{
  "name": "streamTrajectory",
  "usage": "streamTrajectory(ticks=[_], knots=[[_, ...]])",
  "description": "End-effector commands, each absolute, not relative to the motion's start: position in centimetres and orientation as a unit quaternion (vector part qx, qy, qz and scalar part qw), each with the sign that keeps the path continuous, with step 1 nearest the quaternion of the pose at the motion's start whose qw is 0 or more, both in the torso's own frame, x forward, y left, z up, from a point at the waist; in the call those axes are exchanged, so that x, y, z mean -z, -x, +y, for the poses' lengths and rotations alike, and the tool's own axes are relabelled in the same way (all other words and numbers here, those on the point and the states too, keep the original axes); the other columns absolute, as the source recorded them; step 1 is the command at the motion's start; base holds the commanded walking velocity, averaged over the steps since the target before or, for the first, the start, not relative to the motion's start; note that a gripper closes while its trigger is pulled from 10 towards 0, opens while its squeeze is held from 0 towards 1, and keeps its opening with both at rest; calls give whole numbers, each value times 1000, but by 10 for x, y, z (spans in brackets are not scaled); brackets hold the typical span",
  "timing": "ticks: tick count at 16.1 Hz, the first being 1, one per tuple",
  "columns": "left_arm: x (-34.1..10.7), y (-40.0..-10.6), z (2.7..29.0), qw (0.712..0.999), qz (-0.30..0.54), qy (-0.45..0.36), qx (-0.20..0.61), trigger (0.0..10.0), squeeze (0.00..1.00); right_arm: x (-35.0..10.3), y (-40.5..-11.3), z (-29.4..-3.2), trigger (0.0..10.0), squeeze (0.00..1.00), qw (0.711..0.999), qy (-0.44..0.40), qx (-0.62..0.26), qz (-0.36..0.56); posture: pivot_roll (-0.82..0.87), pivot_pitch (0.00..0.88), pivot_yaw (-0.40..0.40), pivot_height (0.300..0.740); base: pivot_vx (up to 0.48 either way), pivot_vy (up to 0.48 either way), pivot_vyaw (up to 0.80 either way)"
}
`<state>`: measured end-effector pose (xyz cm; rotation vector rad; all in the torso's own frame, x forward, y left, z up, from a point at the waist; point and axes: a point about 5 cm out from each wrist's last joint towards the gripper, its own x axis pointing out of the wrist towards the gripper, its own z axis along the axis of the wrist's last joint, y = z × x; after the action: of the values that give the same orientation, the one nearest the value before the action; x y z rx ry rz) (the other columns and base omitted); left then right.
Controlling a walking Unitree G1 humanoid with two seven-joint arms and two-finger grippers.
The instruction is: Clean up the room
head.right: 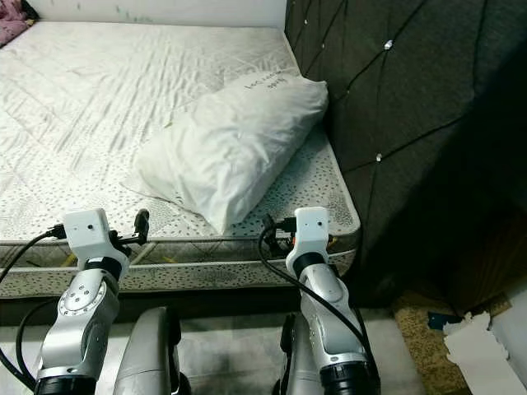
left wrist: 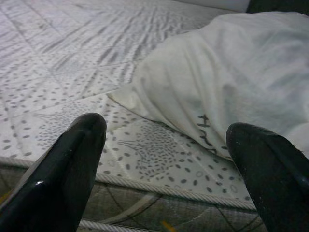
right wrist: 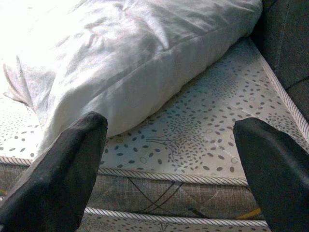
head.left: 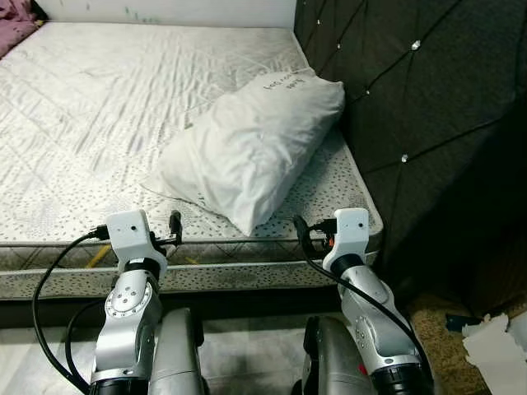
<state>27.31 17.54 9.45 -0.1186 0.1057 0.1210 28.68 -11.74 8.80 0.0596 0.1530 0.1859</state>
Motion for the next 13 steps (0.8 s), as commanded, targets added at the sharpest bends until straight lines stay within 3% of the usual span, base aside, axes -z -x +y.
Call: streamTrajectory(ticks=[1, 6, 13], knots=[[-96, -275, 173, 996, 49, 59, -52, 10000, 0, -89, -289, -119, 10000, 0, 992, -29, -92, 77, 23, 63, -31, 571, 401, 0, 0], [-94, -273, 170, 996, 54, 57, -46, 10000, 0, -88, -289, -119, 10000, 0, 992, -29, -94, 80, 23, 50, -30, 571, 410, 0, 0], [-93, -273, 170, 995, 61, 53, -50, 10000, 0, -87, -288, -119, 10000, 0, 991, -23, -101, 83, 25, 42, -30, 571, 0, 0, 0]])
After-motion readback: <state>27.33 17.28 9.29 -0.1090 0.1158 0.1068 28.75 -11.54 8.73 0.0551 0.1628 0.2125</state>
